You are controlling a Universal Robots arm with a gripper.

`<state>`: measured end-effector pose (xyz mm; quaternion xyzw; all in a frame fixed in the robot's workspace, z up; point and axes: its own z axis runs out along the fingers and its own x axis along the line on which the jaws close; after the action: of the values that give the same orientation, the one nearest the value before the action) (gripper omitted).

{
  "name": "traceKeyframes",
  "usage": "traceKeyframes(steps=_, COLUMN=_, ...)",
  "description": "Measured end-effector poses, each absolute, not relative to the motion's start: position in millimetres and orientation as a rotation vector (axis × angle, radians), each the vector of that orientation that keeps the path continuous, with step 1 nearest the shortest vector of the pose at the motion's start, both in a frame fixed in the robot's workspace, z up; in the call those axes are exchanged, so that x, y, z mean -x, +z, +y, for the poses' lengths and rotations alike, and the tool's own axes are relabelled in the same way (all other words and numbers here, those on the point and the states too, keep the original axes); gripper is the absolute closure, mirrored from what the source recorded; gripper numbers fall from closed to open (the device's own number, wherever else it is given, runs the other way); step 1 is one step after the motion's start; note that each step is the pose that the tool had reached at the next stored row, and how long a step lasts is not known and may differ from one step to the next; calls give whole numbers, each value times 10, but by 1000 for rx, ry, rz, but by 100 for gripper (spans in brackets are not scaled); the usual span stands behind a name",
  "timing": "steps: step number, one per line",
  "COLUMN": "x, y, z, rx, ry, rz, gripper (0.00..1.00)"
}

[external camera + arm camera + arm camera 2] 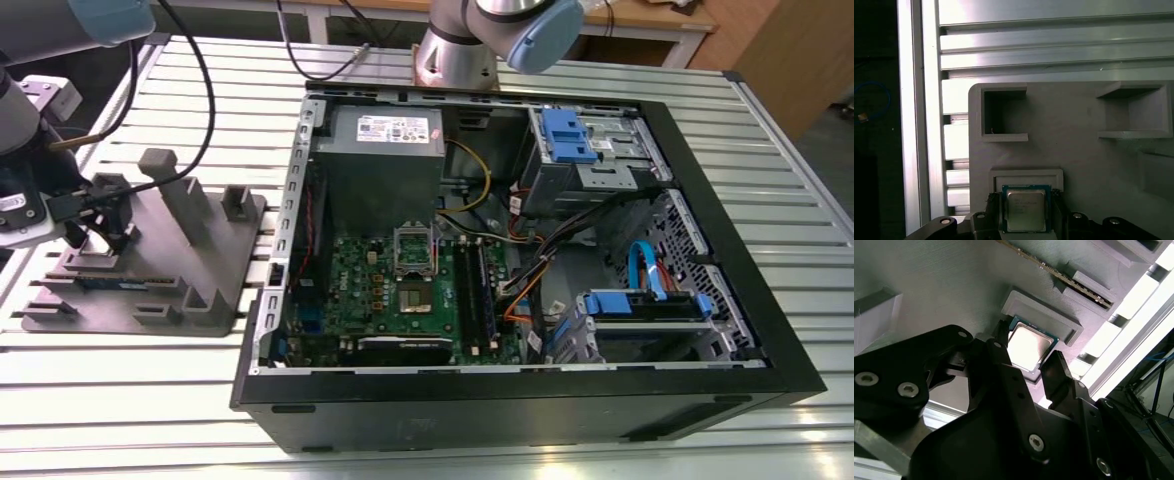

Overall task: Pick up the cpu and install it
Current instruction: 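Pick up the cpu and move it towards the insertion slot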

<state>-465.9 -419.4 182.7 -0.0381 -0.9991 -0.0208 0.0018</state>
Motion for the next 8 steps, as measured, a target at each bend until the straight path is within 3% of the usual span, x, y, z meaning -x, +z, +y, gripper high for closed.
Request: traceKeyframes(steps=8, x=4659, y=1826, z=-4194, rx=120, ry=-65, rz=-3135, gripper=53)
